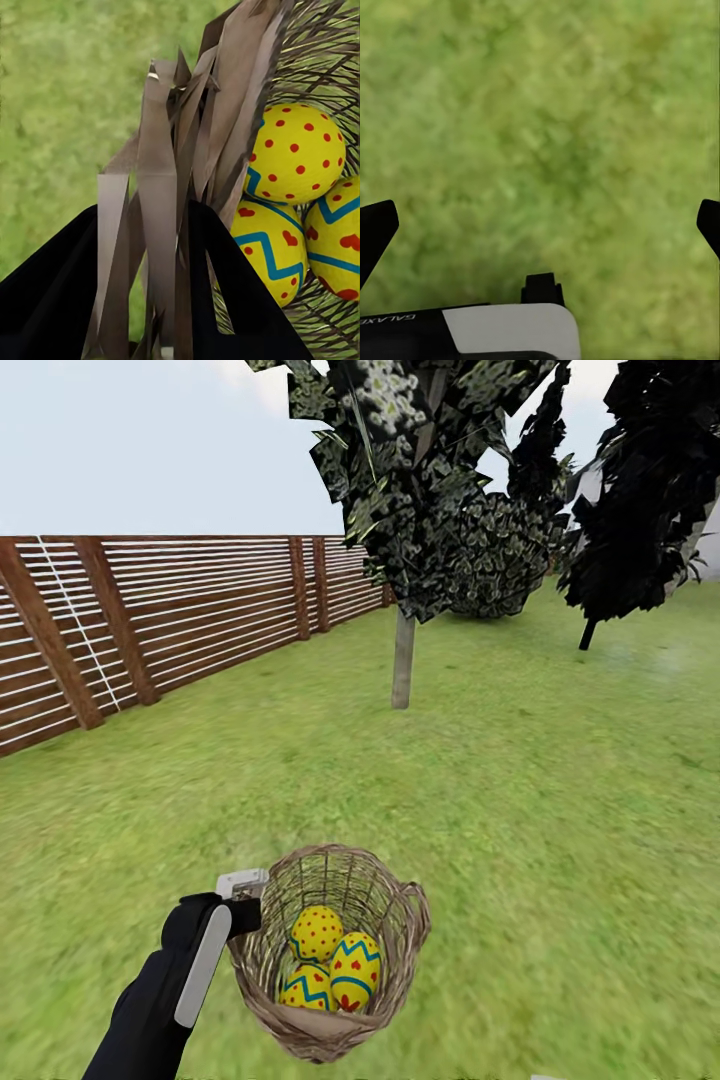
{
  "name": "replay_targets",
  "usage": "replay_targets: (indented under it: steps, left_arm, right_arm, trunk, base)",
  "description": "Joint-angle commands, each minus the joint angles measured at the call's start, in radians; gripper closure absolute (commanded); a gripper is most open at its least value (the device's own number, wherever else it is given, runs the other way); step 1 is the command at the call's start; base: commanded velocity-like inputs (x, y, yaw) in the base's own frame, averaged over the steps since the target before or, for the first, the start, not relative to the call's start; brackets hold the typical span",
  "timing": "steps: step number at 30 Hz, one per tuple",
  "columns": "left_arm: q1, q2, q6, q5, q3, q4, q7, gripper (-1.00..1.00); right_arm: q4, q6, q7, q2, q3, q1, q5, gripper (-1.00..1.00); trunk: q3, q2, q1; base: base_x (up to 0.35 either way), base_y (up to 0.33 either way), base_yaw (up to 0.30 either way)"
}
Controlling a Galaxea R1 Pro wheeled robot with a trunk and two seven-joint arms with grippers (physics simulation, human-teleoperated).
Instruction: Take the three Easter eggs out of the wicker basket on the lawn in the garden, then place them on the lawn next to a single tree (choose any tree) so that all three eggs are next to the same tree and none are left in the basket.
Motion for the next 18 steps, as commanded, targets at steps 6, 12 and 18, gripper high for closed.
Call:
replay_targets:
  steps: [6, 12, 18]
  left_arm:
    - [-0.001, 0.0, 0.0, 0.018, -0.001, -0.001, 0.01, 1.0]
    - [-0.001, 0.0, 0.0, 0.018, -0.001, -0.001, 0.01, 1.0]
    - [-0.001, 0.0, 0.0, 0.017, -0.002, -0.001, 0.01, 1.0]
  right_arm:
    - [0.001, -0.004, 0.003, 0.0, -0.009, -0.001, 0.01, -1.0]
    - [0.0, 0.0, 0.003, -0.007, -0.005, -0.001, 0.023, -1.0]
    - [-0.085, 0.008, 0.013, -0.009, -0.011, -0.006, 0.016, -1.0]
  trunk:
    - [-0.011, -0.001, 0.0]
    - [-0.013, -0.001, 0.0]
    - [-0.013, -0.001, 0.0]
  base:
    - [0.0, 0.0, 0.0]
    - [0.0, 0.0, 0.0]
    - [0.021, 0.0, 0.0]
